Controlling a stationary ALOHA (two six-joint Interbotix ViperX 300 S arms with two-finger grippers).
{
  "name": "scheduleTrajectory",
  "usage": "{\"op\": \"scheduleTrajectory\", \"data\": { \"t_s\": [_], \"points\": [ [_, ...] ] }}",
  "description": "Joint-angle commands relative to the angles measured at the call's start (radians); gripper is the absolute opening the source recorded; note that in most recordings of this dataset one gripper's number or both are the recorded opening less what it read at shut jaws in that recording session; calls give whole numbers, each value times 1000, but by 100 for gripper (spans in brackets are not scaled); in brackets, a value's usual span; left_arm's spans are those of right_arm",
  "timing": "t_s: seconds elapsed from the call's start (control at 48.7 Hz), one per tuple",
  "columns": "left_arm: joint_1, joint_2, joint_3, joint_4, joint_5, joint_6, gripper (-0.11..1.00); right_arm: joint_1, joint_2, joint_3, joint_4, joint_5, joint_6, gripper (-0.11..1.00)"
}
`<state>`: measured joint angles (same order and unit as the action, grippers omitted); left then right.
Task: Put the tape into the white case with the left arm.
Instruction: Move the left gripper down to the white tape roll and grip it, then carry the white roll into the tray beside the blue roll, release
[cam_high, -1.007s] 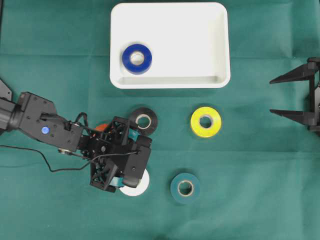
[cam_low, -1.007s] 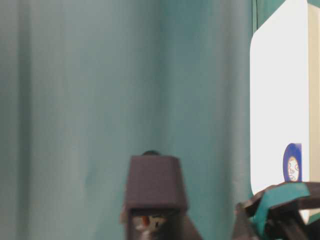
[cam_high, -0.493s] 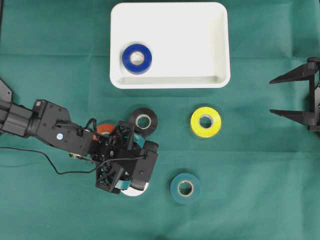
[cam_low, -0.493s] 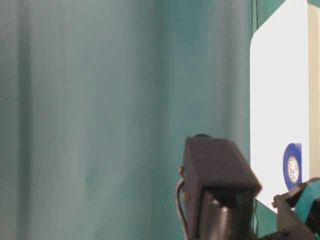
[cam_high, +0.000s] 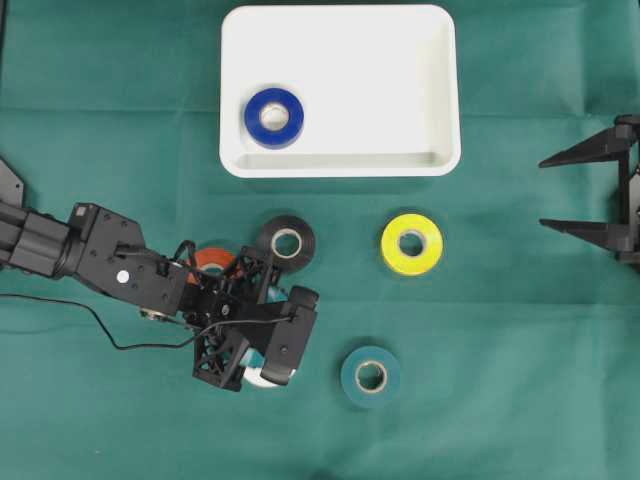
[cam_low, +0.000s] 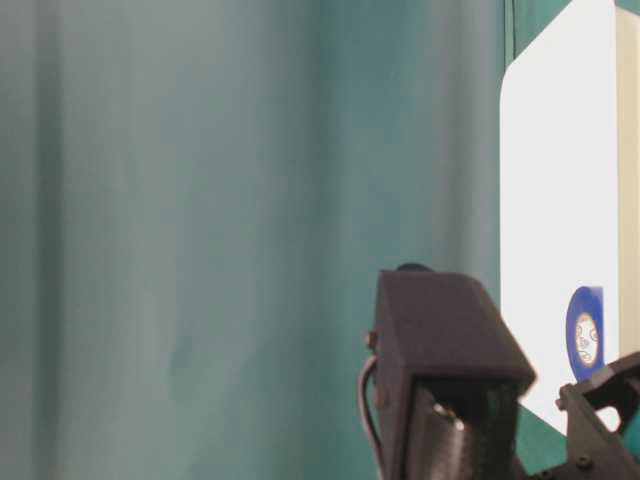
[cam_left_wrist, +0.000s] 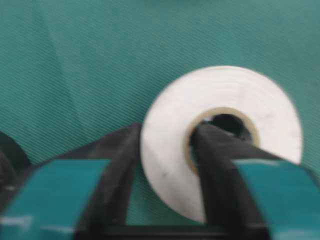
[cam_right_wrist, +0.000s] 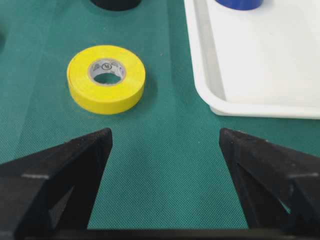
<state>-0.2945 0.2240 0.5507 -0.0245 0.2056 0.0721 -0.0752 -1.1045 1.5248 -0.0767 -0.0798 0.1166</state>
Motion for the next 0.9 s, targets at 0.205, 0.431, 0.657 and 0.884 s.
{"op": "scheduleTrajectory", "data": {
  "t_s": [0.205, 0.431, 0.657, 0.884],
  "points": [
    [-3, -35, -9, 0, 3, -2, 27, -2, 11, -9, -2, -9, 2, 62],
    [-12, -103, -8, -2, 57, -2, 27, -2, 11, -9, -2, -9, 2, 62],
    [-12, -207, -9, 0, 129, -2, 27, -2, 11, -9, -2, -9, 2, 62],
    [5, -253, 2, -2, 143, 3, 27, -2, 11, -9, -2, -9, 2, 62]
  ]
}}
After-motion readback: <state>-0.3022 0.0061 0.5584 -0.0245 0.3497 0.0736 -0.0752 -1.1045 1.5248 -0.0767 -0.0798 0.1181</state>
